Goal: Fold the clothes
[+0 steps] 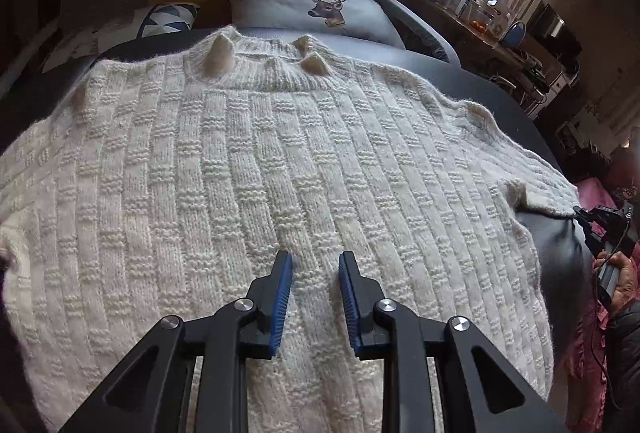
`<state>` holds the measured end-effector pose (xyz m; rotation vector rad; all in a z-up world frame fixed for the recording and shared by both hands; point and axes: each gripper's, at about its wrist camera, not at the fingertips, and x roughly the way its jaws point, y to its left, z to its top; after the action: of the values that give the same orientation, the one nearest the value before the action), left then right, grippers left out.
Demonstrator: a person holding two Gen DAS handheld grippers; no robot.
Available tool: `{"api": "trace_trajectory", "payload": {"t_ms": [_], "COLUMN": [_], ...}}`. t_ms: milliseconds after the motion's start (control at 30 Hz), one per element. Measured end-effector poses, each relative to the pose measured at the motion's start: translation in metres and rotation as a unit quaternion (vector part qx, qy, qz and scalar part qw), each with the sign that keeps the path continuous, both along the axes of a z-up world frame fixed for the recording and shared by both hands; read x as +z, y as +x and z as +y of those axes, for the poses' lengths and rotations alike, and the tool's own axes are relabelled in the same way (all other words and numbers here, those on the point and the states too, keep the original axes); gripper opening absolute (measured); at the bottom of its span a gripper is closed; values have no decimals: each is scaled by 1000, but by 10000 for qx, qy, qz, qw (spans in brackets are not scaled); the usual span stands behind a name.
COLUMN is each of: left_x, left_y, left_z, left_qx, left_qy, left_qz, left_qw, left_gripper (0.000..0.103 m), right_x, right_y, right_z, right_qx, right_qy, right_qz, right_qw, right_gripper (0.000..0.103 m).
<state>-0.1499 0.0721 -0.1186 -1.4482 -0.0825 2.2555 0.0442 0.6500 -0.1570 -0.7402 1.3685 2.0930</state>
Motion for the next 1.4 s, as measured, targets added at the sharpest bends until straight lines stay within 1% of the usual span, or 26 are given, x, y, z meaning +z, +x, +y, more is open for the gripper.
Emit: {"api": "trace_trajectory", "payload": {"t_ms": [67, 133, 233, 300, 400, 433, 467, 533, 567, 633, 700, 800, 833, 900, 933, 1000, 1067, 1133, 1200, 1233, 1267, 1400], "left_x": [1, 2, 4, 5, 19, 23, 26, 34, 36, 38, 40, 35, 33, 27, 22, 10, -2, -4, -7, -8, -9, -13], "left_y": [-1, -2, -4, -6, -9, -10, -13, -20, -24, -34, -44, -59, -64, -73, -79, -88, -98, -96, -94, -93, -92, -88], "left_z": [3, 6, 11, 14, 30, 35, 44, 65, 80, 111, 144, 194, 210, 241, 252, 271, 290, 297, 304, 307, 310, 322], "left_qx": [-6, -12, -20, -26, -217, -283, -397, -576, -690, -898, -1074, -1286, -1355, -1412, -1378, -1297, -1215, -1250, -1292, -1312, -1333, -1415], "left_qy": [-45, -91, -159, -204, 152, 276, 425, 840, 1036, 1400, 1729, 2054, 2159, 2207, 2176, 2063, 1946, 1862, 1779, 1738, 1696, 1530], "left_qz": [-7, -15, -26, -34, -137, -172, -316, -597, -789, -1163, -1499, -2025, -2198, -2445, -2523, -2712, -2903, -2887, -2861, -2848, -2835, -2781], "left_qw": [10000, 10000, 9999, 9998, 9996, 9991, 9978, 9930, 9891, 9792, 9675, 9488, 9417, 9336, 9327, 9312, 9290, 9308, 9326, 9335, 9344, 9377], "left_gripper": [24, 23, 23, 23, 23, 23, 23, 24, 24, 25, 28, 30, 30, 31, 32, 32, 34, 37, 39, 42, 43, 44], "right_x": [-1, 5, 35, 55, 71, 72, 70, 60, 55, 42, 35, 29, 29, 33, 36, 38, 34, 30, 26, 25, 25, 23], "right_y": [1, -4, -19, -36, -69, -80, -90, -106, -114, -122, -123, -123, -122, -118, -116, -112, -108, -104, -101, -100, -99, -95], "right_z": [2, 0, -16, -35, -76, -89, -102, -123, -133, -149, -159, -172, -178, -192, -199, -214, -226, -238, -243, -243, -242, -235], "right_qx": [64, 249, 721, 1145, 1858, 2090, 2278, 2593, 2747, 2986, 3132, 3321, 3384, 3555, 3641, 3856, 4034, 4201, 4266, 4262, 4241, 4168], "right_qy": [-3, 89, 513, 820, 1335, 1448, 1540, 1676, 1740, 1829, 1945, 2188, 2314, 2668, 2849, 3201, 3495, 3776, 3921, 3928, 3898, 3789], "right_qz": [103, 154, 401, 445, 230, 136, 3, -283, -426, -655, -763, -891, -917, -969, -994, -1081, -1194, -1307, -1357, -1337, -1302, -1184], "right_qw": [9999, 9995, 9953, 9890, 9732, 9670, 9615, 9507, 9447, 9344, 9264, 9132, 9075, 8905, 8811, 8586, 8372, 8148, 8036, 8039, 8070, 8178], "right_gripper": [8, 8, 8, 8, 8, 8, 8, 8, 8, 8, 8, 8, 8, 8, 8, 8, 8, 8, 8, 8, 8, 8]}}
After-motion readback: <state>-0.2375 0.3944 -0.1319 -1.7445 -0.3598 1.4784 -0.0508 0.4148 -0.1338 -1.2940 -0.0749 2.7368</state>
